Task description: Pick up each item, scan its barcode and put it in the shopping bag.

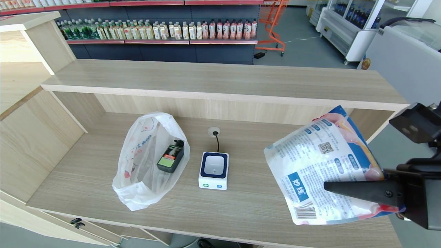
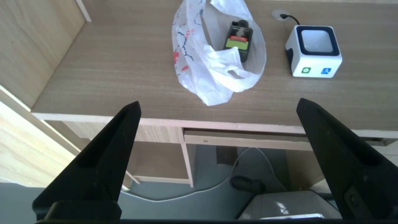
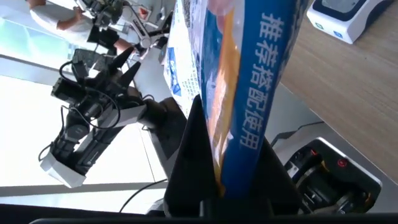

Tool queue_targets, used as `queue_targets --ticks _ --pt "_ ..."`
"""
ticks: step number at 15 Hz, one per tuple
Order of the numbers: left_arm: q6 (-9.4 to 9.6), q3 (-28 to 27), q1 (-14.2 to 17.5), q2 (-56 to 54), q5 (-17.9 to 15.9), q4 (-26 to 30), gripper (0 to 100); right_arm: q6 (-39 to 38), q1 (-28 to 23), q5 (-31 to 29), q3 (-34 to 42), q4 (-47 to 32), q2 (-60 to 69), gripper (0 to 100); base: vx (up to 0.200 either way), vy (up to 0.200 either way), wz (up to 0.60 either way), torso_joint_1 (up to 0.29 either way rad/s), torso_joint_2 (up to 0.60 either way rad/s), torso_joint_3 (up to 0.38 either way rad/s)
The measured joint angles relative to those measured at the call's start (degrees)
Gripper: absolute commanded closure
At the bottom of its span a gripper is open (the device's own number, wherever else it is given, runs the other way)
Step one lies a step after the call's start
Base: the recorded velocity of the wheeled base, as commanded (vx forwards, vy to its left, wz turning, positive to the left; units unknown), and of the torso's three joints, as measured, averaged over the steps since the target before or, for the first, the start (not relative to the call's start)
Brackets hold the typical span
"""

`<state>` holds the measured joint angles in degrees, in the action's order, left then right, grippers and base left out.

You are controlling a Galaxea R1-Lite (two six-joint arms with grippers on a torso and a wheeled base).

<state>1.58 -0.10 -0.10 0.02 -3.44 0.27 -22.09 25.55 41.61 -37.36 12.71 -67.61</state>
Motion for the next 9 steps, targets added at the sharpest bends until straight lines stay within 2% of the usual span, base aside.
queue_targets --ticks 9 --pt "0.0 0.0 0.0 0.0 0.0 0.0 0 0.0 0.2 -0.9 0.3 0.0 0.4 100 0.0 0.0 0.0 0.0 0.0 0.0"
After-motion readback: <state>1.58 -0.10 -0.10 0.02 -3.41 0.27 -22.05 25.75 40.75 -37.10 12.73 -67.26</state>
